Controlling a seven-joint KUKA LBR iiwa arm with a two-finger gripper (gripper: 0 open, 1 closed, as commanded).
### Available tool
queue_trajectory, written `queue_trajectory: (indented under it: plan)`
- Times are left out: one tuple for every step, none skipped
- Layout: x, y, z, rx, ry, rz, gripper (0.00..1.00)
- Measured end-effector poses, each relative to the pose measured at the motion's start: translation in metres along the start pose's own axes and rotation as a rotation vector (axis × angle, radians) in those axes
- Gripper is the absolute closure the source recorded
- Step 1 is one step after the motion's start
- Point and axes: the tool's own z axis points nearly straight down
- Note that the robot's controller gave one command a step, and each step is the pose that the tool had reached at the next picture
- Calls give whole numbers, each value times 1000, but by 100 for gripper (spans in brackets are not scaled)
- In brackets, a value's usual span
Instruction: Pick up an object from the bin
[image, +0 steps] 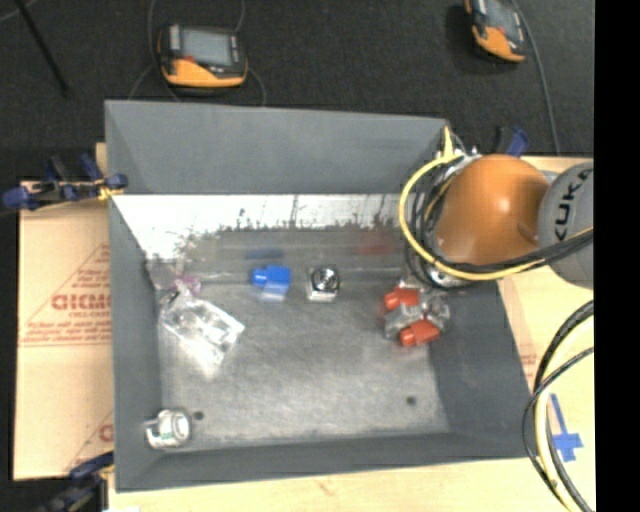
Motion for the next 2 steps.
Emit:
queue_trajectory:
  plan:
    - [-20,-31,-68,5,-1,-18,100]
    - [-12,-32,-139,5,1,-29,100]
